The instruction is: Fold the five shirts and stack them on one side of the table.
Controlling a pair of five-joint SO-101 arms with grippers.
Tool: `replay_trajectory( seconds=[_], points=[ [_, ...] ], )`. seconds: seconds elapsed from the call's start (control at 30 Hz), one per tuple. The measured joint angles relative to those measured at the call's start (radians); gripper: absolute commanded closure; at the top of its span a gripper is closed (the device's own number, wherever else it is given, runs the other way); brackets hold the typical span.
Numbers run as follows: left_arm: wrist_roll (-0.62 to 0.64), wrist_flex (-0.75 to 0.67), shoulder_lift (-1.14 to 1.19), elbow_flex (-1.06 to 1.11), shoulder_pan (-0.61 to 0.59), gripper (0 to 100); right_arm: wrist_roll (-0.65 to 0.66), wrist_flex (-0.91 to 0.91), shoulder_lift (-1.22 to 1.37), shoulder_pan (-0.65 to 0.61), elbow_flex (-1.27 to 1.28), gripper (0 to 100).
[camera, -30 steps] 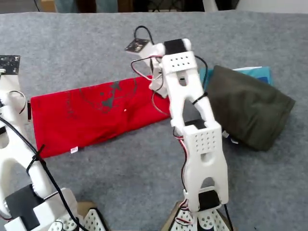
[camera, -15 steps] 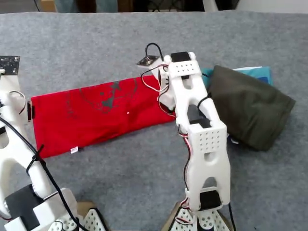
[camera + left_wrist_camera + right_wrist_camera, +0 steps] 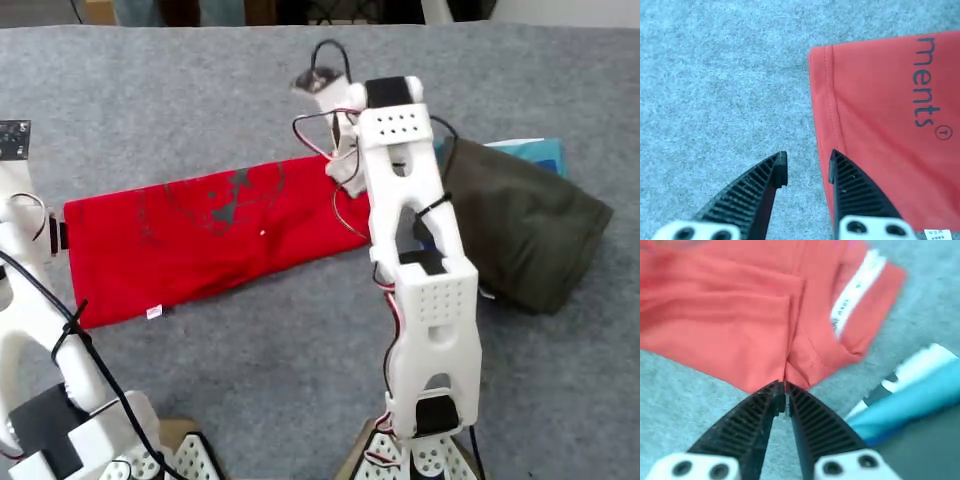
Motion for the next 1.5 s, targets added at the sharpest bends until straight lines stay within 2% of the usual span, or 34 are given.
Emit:
replay_trajectory(
  seconds=[0.1,0.27,0.4,0.6,0.73,0.87,0.97,1.07,1.27,1.5],
  points=[
    [0.000,0.000,0.000,0.000,0.000,84,-0.028,0.003,-0.068,-0.057,0.021,98.3],
    [0.000,0.009,0.000,0.014,0.000,84,-0.048,-0.003,-0.132,-0.270,0.189,98.3],
    [0.000,0.009,0.000,0.049,0.000,84,-0.104,-0.140,-0.103,-0.362,0.290,98.3],
    [0.000,0.012,0.000,0.052,-0.023,84,-0.157,-0.367,0.075,-0.367,0.302,98.3],
    [0.000,0.012,0.000,0.052,-0.032,84,-0.158,-0.384,0.140,-0.367,0.265,98.3],
    [0.000,0.012,0.000,0.052,-0.035,84,-0.161,-0.308,0.161,-0.367,0.170,98.3],
    [0.000,0.017,0.000,0.052,-0.035,83,-0.161,-0.167,0.169,-0.367,0.058,98.3],
    [0.000,0.032,0.000,0.052,-0.035,77,-0.161,-0.032,0.167,-0.334,-0.075,98.3],
    [0.072,0.080,0.038,0.025,-0.035,75,-0.161,0.003,0.141,-0.212,-0.189,98.3],
    [0.163,0.089,0.302,-0.133,-0.035,75,-0.161,0.003,0.084,-0.199,-0.199,98.3]
  ],
)
